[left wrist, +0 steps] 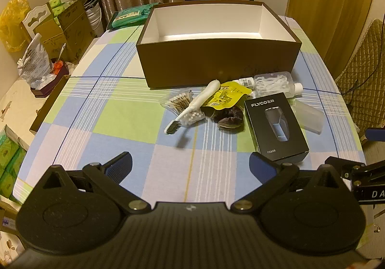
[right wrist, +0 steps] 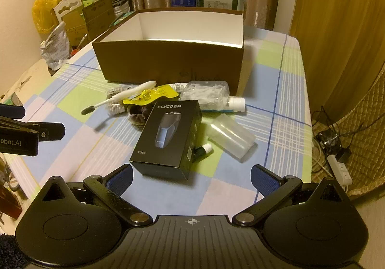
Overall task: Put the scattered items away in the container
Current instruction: 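Move the left tool toward the white toothbrush while the right tool approaches the clear plastic cup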
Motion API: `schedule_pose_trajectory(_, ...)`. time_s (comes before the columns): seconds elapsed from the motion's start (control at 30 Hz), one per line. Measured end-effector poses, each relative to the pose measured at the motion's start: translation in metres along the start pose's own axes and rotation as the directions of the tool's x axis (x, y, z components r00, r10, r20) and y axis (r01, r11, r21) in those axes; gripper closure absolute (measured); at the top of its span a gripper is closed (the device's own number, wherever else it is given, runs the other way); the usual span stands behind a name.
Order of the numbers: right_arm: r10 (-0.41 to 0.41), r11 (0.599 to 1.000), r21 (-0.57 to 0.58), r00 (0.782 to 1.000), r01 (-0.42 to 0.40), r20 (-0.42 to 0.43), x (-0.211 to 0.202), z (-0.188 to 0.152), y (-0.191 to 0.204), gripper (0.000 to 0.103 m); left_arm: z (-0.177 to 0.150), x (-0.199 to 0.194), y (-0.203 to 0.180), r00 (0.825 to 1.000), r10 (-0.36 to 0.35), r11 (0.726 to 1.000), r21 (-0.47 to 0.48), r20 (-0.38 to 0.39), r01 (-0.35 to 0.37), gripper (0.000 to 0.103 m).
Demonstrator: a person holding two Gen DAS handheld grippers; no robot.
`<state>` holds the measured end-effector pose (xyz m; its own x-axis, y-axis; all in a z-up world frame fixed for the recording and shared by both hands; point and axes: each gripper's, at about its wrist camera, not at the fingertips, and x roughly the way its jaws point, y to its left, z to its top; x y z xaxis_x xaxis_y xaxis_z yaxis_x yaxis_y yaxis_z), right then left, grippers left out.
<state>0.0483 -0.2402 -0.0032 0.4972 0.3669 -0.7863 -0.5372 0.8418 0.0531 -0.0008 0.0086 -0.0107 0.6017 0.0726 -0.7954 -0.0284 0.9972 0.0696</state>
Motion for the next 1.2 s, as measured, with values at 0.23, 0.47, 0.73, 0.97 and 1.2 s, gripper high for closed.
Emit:
schedule_pose_trajectory(0.23, -0.001, 1.0, 0.003, 1.0, 0.001, -0.006, 0.002, 0.003, 0.002, 0.002, 0.005, 0.002, 0.001, 1.0, 0.002, 1.0, -0.002, -0.008, -0.002, 0.001)
schedule_pose_trajectory(0.47, -0.001, 1.0, 0.005, 1.0, 0.001, -0.007, 0.004, 0.003, 0.0, 0.002, 0.006, 0.004, 0.001, 1.0, 0.001, 1.0, -0.003, -0.012, -0.001, 0.001)
schedule_pose_trajectory(0.73, -0.002, 1.0, 0.005, 1.0, 0.002, -0.01, 0.006, 0.004, 0.0, 0.002, 0.007, 0.009, 0.001, 1.0, -0.003, 1.0, 0.0, -0.015, 0.003, 0.001)
schedule_pose_trajectory(0.97, 0.002, 1.0, 0.019, 1.0, -0.002, -0.017, 0.009, 0.004, -0.004, 0.002, 0.007, 0.01, 0.002, 1.0, -0.003, 1.0, 0.002, -0.017, 0.003, 0.001)
schedule_pose_trajectory(1.2, 0.008, 0.999, 0.05, 1.0, -0.008, 0.0, 0.011, 0.006, -0.011, 0.002, 0.01, 0.014, 0.006, 1.0, 0.0, 1.0, 0.006, -0.014, 0.0, 0.001)
